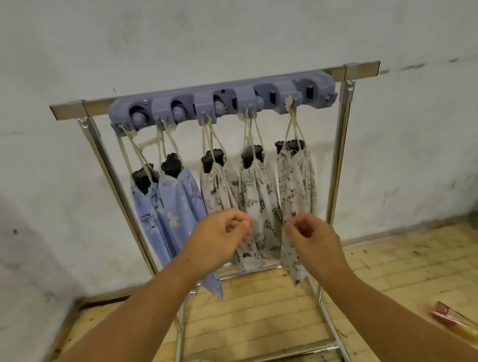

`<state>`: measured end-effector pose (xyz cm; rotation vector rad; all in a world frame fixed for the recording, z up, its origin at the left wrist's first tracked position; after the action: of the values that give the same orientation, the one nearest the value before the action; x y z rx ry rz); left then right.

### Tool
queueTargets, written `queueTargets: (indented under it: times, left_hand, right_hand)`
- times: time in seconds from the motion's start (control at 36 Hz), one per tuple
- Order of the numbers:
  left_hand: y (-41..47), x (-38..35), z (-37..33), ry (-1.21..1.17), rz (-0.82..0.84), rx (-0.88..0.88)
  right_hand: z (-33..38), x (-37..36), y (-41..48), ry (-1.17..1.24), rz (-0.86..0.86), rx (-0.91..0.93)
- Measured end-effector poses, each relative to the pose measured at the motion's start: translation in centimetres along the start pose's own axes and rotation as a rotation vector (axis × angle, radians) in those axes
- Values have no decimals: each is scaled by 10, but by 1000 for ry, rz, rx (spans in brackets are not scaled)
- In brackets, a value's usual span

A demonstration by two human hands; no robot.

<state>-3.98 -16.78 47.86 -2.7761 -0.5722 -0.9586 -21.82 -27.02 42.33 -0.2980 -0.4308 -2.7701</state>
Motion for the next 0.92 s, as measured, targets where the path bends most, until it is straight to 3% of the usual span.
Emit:
queueTargets:
  times: [0.44,0.92]
  left_hand:
    - [-50,-28,155,-135,80,199]
    - [-81,18,308,-285,3,407]
  right_hand:
    - [-91,-79,-81,-188,200,-79]
    - [-176,-223,-135,-369,518,-228]
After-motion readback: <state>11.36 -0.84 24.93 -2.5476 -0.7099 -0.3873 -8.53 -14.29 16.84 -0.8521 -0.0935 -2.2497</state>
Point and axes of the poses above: each hand's wrist, its own y-axis towards the middle knuckle, its own x-axis out of the back of the hand, z = x × y, the point moved 5 cm from there along y, towards the middle knuckle, and after that the axes turned 8 degrees about x, right-handed, at the moved point
